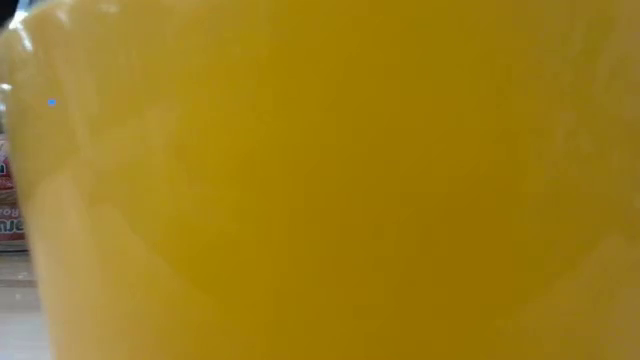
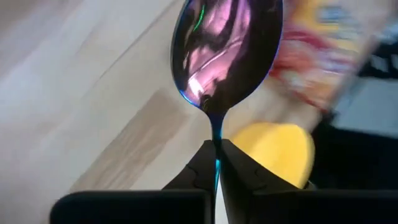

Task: Pick & Place Food Item
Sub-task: Put the left violet spoon into the white bin

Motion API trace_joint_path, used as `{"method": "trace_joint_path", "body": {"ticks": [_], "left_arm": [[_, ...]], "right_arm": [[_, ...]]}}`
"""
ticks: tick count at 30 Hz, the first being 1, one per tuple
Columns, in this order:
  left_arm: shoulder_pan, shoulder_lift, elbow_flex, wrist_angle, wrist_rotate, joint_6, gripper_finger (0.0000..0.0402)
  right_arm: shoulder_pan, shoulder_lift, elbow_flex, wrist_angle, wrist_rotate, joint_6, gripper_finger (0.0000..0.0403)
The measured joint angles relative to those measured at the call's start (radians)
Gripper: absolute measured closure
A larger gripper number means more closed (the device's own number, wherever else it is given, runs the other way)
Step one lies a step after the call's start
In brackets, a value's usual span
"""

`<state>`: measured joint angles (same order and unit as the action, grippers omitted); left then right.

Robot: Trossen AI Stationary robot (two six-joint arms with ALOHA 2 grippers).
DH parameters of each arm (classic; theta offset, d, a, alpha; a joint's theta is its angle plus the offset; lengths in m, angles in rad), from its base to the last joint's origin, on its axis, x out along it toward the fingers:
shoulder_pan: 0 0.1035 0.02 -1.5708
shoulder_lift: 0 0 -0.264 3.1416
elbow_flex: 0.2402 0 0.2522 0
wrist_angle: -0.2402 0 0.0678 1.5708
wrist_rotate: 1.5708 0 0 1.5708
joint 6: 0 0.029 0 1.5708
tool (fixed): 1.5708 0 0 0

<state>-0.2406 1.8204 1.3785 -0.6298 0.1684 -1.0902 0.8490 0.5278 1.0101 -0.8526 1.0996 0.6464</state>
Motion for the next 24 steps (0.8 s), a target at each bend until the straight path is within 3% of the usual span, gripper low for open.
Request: {"method": "trace_joint_path", "body": {"ticks": [12,16,24], "left_arm": [[0.150,-0.200,0.000,0.036,-0.019,0.465,0.0401],[0.242,-0.219,0.001,0.034,-0.018,0.605,0.0401],[0.428,-0.192,0.079,0.011,0.088,0.867,0.0401]], "right_arm": [[0.000,0.000,0.000,-0.002,0.015,-0.001,0.0168],[0.000,0.000,0.000,0.000,0.034,0.001,0.0168],[-0.001,0.000,0.000,0.003,0.124,0.063,0.0168]]}}
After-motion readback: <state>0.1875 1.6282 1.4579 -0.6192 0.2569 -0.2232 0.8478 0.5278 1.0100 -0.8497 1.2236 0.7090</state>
